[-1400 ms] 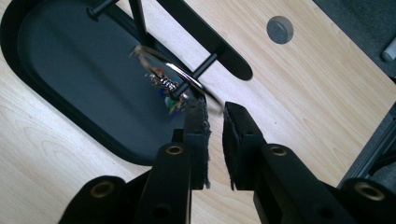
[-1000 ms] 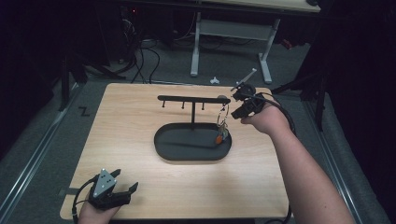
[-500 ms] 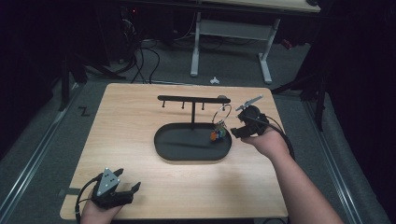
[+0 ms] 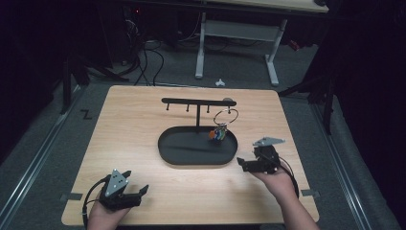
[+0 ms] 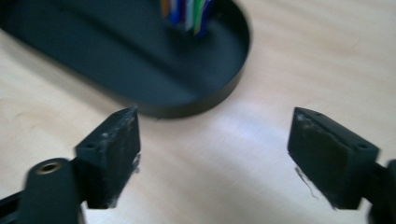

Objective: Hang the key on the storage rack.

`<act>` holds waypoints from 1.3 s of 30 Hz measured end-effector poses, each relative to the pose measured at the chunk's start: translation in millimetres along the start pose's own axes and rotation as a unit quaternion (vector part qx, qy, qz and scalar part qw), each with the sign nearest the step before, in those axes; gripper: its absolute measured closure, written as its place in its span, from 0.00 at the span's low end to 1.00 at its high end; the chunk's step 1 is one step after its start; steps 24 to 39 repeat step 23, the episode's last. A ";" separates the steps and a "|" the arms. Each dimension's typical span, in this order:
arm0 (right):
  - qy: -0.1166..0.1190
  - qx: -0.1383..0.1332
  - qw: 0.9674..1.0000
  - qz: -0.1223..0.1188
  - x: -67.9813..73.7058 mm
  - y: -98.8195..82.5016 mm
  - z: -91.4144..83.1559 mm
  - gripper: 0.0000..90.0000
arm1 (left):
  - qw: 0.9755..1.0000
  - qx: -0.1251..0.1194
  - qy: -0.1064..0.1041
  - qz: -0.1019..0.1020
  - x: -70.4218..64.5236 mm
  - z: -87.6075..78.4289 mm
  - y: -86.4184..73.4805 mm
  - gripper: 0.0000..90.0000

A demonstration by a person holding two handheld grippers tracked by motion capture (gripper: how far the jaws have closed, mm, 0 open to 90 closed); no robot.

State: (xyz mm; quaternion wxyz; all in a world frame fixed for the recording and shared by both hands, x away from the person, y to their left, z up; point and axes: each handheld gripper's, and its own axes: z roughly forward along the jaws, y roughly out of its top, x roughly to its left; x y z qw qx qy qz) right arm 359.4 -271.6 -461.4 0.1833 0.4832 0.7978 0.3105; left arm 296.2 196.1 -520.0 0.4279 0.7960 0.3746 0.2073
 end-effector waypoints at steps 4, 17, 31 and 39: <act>-0.004 -0.043 0.999 0.023 8.3 -45.2 0.3 0.16 | 1.000 -0.001 0.000 -0.012 3.0 3.2 1.9 0.19; -0.043 -0.120 0.991 0.050 0.2 -105.7 -14.0 0.16 | 1.000 0.015 -0.004 -0.005 -5.9 16.7 7.3 0.18; -0.034 -0.114 0.990 0.073 -0.1 -103.2 -10.2 0.16 | 1.000 0.010 -0.009 -0.006 -2.3 11.8 4.4 0.18; -0.034 -0.114 0.990 0.073 -0.1 -103.2 -10.2 0.16 | 1.000 0.010 -0.009 -0.006 -2.3 11.8 4.4 0.18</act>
